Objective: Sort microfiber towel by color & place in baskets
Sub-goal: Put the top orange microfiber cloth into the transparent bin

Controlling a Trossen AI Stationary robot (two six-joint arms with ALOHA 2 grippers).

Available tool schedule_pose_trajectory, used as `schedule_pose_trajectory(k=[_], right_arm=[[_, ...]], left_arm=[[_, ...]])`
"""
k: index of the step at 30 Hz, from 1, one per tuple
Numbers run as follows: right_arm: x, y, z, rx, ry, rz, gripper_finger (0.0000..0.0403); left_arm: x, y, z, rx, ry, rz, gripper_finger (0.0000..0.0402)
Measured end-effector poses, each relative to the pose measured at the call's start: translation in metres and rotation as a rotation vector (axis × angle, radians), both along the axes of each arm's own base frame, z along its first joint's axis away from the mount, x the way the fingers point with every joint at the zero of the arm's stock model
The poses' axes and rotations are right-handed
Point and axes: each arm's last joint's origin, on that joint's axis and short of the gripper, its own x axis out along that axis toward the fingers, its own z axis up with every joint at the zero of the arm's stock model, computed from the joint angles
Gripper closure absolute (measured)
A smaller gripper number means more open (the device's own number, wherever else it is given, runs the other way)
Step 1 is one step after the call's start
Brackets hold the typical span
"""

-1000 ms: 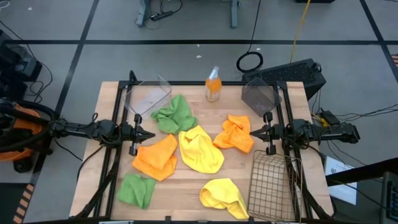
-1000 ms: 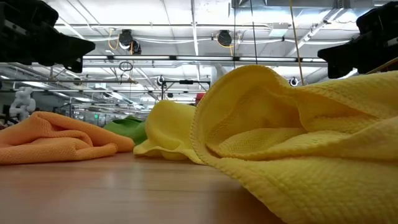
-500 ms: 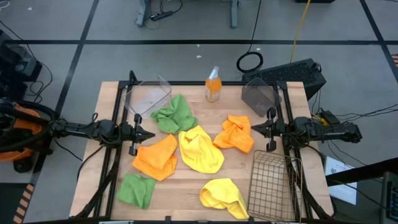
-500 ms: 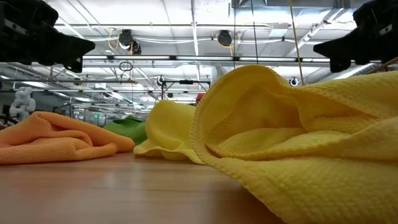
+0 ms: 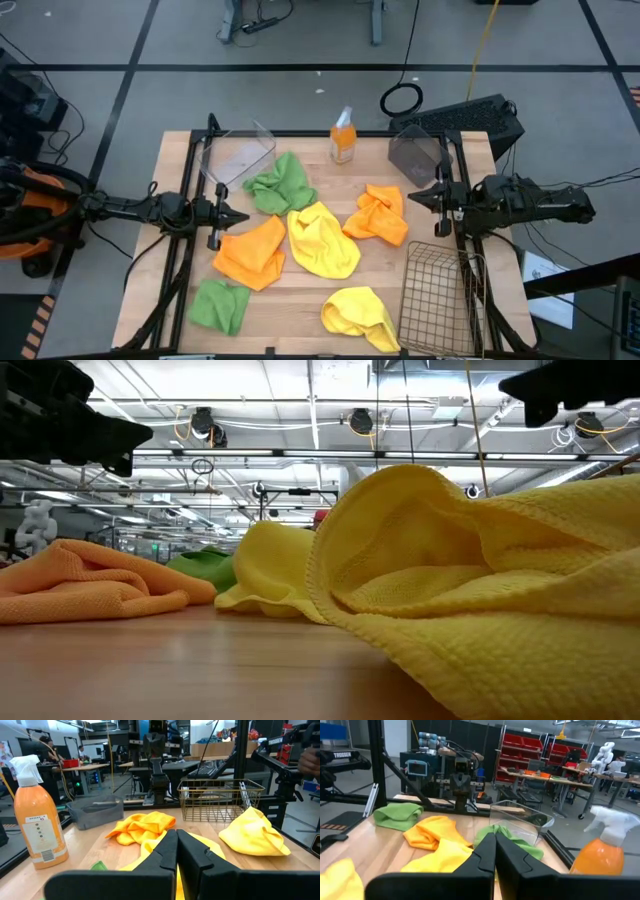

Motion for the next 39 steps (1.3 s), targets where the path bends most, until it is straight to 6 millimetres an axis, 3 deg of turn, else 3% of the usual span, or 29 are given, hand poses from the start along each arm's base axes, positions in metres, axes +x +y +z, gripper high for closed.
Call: schedule_pose_trajectory(k=[12, 24, 33, 39], right_arm=[[0.014, 0.001, 0.059, -0.090, 0.021, 0.002, 0.0403], [0.035, 0.002, 0.096, -0.104, 0.019, -0.003, 0.0403], [0.057, 0.003, 0.103, -0.098, 0.147, -0.005, 0.0403], [0.069, 0.004, 0.095, -0.064, 0.206, -0.007, 0.0403]], left_arm=[[0.000, 0.000, 0.000, 0.000, -0.003, 0.001, 0.0393], [0.000, 0.000, 0.000, 0.000, -0.003, 0.000, 0.0393], [0.000, 0.000, 0.000, -0.001, -0.004, 0.002, 0.0393], [-0.001, 0.004, 0.009, -0.050, -0.070, 0.145, 0.0393]])
